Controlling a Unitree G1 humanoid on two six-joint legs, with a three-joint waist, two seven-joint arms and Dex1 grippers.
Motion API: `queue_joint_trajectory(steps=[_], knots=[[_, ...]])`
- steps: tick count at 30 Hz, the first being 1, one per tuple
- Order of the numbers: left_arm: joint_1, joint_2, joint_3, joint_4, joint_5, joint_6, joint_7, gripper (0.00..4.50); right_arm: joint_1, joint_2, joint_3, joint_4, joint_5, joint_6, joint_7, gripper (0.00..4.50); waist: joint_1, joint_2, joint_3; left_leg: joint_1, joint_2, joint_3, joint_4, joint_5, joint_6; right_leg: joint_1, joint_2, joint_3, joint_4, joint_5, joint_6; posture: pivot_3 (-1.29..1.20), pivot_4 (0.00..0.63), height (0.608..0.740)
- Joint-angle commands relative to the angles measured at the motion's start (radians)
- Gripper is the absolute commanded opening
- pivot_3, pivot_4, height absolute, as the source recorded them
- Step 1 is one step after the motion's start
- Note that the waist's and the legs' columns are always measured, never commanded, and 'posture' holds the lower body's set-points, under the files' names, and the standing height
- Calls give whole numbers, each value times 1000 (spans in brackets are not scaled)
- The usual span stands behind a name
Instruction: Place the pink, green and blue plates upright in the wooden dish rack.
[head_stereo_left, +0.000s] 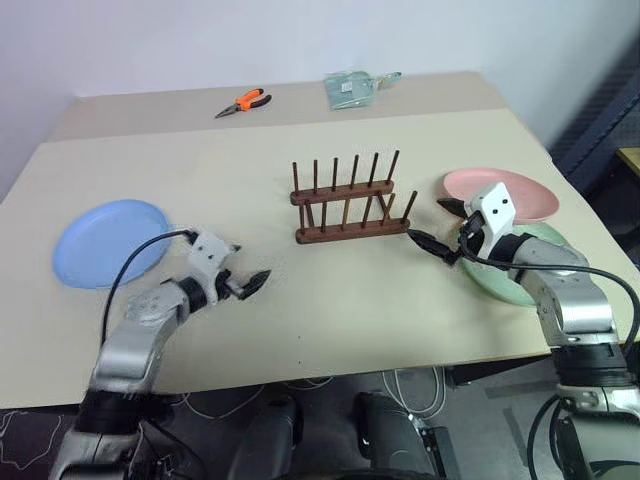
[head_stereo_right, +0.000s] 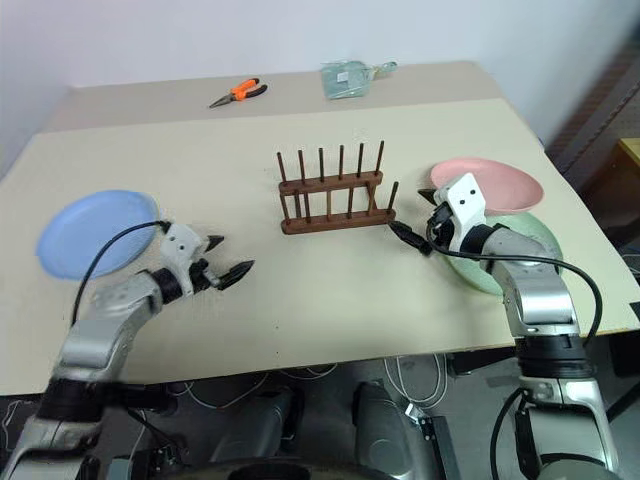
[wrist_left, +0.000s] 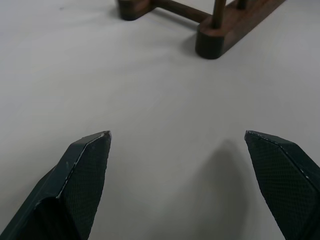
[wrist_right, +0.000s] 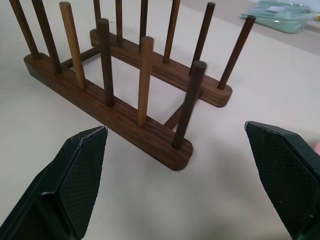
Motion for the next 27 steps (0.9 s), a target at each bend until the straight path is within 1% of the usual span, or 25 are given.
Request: queue_joint_trajectory(steps=[1,4,8,9,11,12,15,16,17,20,22,24,27], knots=[[-219,-62,-90,289,59,-132,-97,4372,42,-6,-36,-106,-2,5,-46,4500,12,-1,0,0,-1,0,0,0,0,0,0,0,0,0,0,0,150,739],[-343,-113,-133,488,88,-210,-168,4372,87,0,-53,-166,-8,17,-94,4500,12,-1,0,-1,-2,0,0,-1,1,0,-1,0,-1,0,1,0,150,739],[-439,-169,-176,674,121,-271,-254,4372,142,2,-76,-242,-9,39,-139,4500,10,0,0,-1,-1,1,-1,-1,2,-2,-1,0,-1,0,1,0,150,739],[-453,-179,-182,709,133,-284,-261,4149,156,2,-81,-255,-9,43,-146,4500,11,0,0,-1,-1,1,-1,-1,2,-2,-1,0,0,0,1,0,150,739],[-471,-190,-184,757,153,-313,-257,3560,173,2,-84,-273,-9,49,-155,4500,11,0,0,-1,-1,1,0,-1,2,-1,-1,0,0,0,1,0,150,739],[-474,-194,-179,769,155,-323,-257,3138,177,2,-83,-277,-10,49,-157,4500,11,0,-1,-1,-1,1,0,-1,2,0,-1,0,0,0,1,0,150,739],[-466,-192,-170,779,159,-346,-264,1548,179,2,-75,-279,-14,49,-165,4500,10,0,-1,0,-1,1,1,-1,2,0,-1,0,0,0,1,0,150,739],[-455,-187,-173,767,161,-358,-274,1074,177,0,-71,-276,-18,46,-164,4500,10,0,-1,0,-1,1,1,-1,2,0,-1,0,0,0,1,0,150,739],[-443,-181,-176,751,164,-370,-283,756,176,-3,-68,-273,-20,44,-162,4500,9,0,-1,0,-1,1,1,-1,2,1,-1,0,1,0,1,0,150,739],[-395,-156,-176,675,161,-405,-314,776,173,-9,-64,-268,-22,44,-156,4500,4,0,-1,1,-1,1,0,-1,2,1,-1,1,1,0,1,0,150,739],[-348,-128,-177,581,148,-402,-350,776,175,-23,-65,-258,-26,41,-143,4500,1,0,-1,1,-1,1,0,-1,2,1,-1,1,1,0,1,0,150,739],[-305,-102,-176,490,130,-377,-386,776,181,-32,-66,-258,-29,42,-134,4500,-4,0,-1,2,-1,1,0,-1,2,1,-1,1,1,0,1,0,150,739],[-211,-36,-184,290,81,-307,-471,776,198,-64,-73,-244,-32,35,-102,4500,-11,0,-1,1,0,1,-1,-1,2,1,-1,1,1,0,1,0,150,739]])
